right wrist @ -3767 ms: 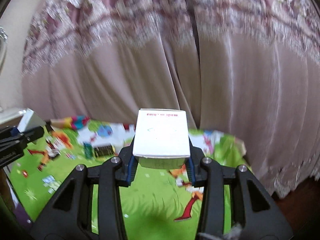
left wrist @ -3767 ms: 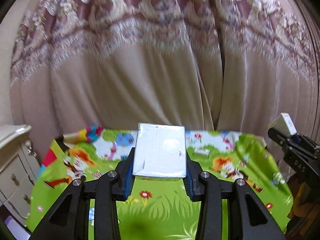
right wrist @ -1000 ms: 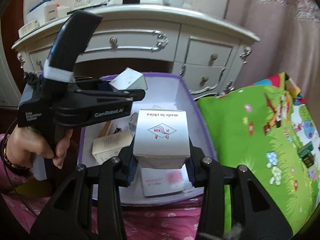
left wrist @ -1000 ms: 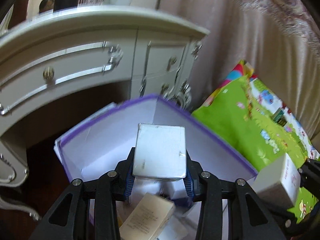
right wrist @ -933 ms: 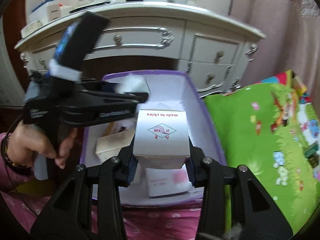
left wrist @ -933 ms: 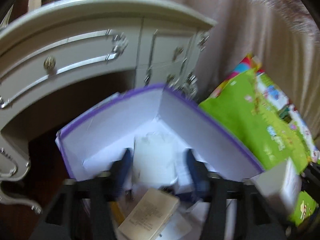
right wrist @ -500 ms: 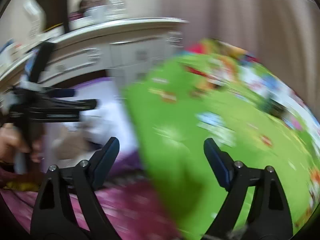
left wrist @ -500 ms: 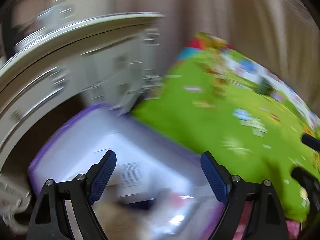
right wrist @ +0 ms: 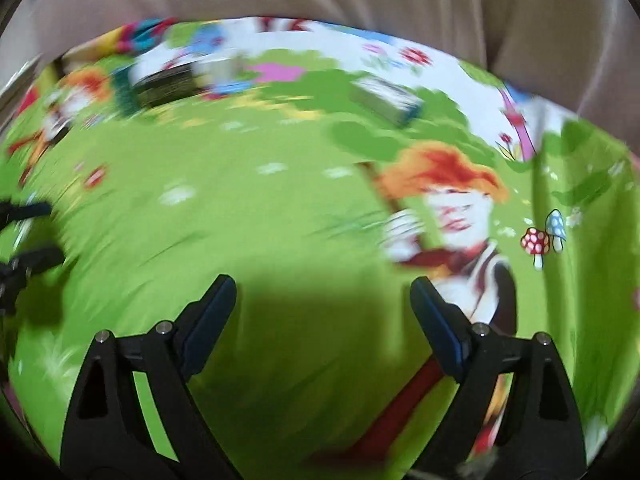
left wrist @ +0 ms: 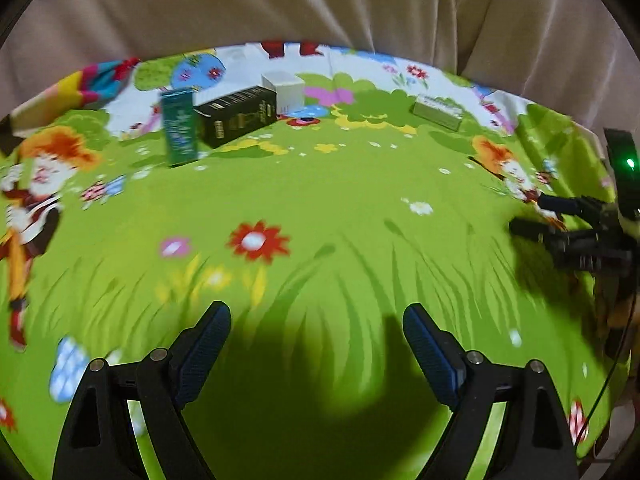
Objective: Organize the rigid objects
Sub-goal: 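Move both grippers back over the mat toward the remaining boxes, then grasp a white-blue medicine box with the right gripper while the left grasps a slim blue-white box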
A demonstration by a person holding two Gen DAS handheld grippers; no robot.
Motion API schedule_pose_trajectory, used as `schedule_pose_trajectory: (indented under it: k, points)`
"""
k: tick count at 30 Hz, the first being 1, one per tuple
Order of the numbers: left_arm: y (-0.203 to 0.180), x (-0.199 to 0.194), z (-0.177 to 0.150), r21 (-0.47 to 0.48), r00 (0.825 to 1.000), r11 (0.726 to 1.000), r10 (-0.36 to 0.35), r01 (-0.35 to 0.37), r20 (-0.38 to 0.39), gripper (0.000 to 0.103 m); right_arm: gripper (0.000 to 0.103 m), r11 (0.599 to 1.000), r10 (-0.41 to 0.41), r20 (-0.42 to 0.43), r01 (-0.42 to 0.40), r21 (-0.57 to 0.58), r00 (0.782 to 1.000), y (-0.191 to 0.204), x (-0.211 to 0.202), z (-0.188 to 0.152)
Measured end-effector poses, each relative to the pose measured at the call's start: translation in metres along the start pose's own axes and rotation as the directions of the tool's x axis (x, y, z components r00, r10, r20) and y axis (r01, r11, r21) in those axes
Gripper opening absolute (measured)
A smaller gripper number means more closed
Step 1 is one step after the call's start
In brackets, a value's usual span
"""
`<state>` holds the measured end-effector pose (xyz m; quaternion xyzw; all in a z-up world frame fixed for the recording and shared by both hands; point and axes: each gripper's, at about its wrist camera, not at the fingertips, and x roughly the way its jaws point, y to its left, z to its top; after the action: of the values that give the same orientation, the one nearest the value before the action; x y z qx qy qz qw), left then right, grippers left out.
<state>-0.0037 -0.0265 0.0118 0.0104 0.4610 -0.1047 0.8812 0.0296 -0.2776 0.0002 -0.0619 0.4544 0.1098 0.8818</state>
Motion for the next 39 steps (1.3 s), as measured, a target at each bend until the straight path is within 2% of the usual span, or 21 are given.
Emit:
schedule_pose_trajectory:
  k: [4,6,10,15,18,19,20,22,24,26,29,31,33,35,37,39]
  points:
    - [0.004,0.007,0.0,0.018,0.999,0.999,0.038,-0.038,0.031,0.093,0.091,1.0,0.013,-0.01,-0.013,0.023,1.0,-0.031,0.031,0.034]
    - [0.001,0.008,-0.001,0.032,1.0,0.999,0.023,-0.024,0.022,0.102,0.092,0.999,0.034,-0.01,-0.034,0.013,0.999,-0.041,0.049,0.055]
    - [0.001,0.013,0.003,0.04,0.999,0.998,0.048,-0.049,0.012,0.103,0.095,0.998,0.053,-0.018,-0.053,-0.021,0.998,-0.059,0.087,0.099]
    - [0.002,0.016,0.004,0.032,0.999,0.999,0.041,-0.041,0.011,0.103,0.1,0.994,0.087,-0.033,-0.089,-0.067,0.996,-0.066,0.131,0.147]
    - [0.002,0.016,0.005,0.038,0.999,0.998,0.042,-0.043,0.009,0.103,0.098,0.987,0.114,-0.038,-0.118,-0.11,0.993,-0.06,0.14,0.158]
    - [0.002,0.017,0.005,0.04,0.999,0.998,0.041,-0.041,0.009,0.103,0.076,0.982,0.138,-0.025,-0.14,-0.126,0.99,-0.058,0.136,0.157]
    - [0.003,0.017,0.005,0.042,0.999,0.998,0.039,-0.039,0.008,0.103,0.038,0.979,0.152,-0.002,-0.151,-0.14,0.988,-0.056,0.127,0.153]
    - [0.003,0.016,0.005,0.046,0.999,0.998,0.036,-0.037,0.006,0.103,0.037,0.981,0.155,-0.018,-0.156,-0.115,0.988,-0.053,0.114,0.14]
    - [0.006,0.017,0.006,0.047,0.999,0.998,0.035,-0.036,0.003,0.103,0.037,0.978,0.169,-0.001,-0.168,-0.122,0.986,-0.04,0.088,0.112]
    - [0.012,0.019,0.01,0.044,0.999,0.998,0.043,-0.043,-0.004,0.103,0.037,0.983,0.125,-0.015,-0.126,-0.133,0.992,-0.02,0.065,0.081]
    - [0.038,0.028,0.025,0.002,0.997,0.997,0.074,-0.074,-0.019,0.103,0.037,0.982,0.131,-0.01,-0.131,-0.134,0.991,0.006,0.032,0.041]
    - [0.065,0.035,0.041,-0.066,0.995,0.993,0.099,-0.101,-0.029,0.103,0.037,0.985,0.127,0.022,-0.123,-0.118,0.992,0.02,0.01,0.011]
    - [0.093,0.036,0.062,-0.175,0.999,0.983,0.052,-0.053,-0.009,0.103,0.037,0.988,0.117,0.043,-0.112,-0.103,0.992,0.027,0.004,0.0]
    - [0.11,0.028,0.084,-0.258,0.999,0.966,0.025,-0.013,0.047,0.103,0.039,0.99,0.103,0.045,-0.099,-0.096,0.994,0.029,0.004,0.0]
    - [0.125,0.015,0.113,-0.334,0.988,0.942,0.02,0.033,0.154,0.103,0.039,0.99,0.118,0.043,-0.114,-0.084,0.992,0.028,0.008,0.005]
    - [0.139,0.006,0.141,-0.397,0.961,0.918,0.09,0.022,0.263,0.103,0.04,0.989,0.136,0.043,-0.133,-0.072,0.99,0.025,0.01,0.008]
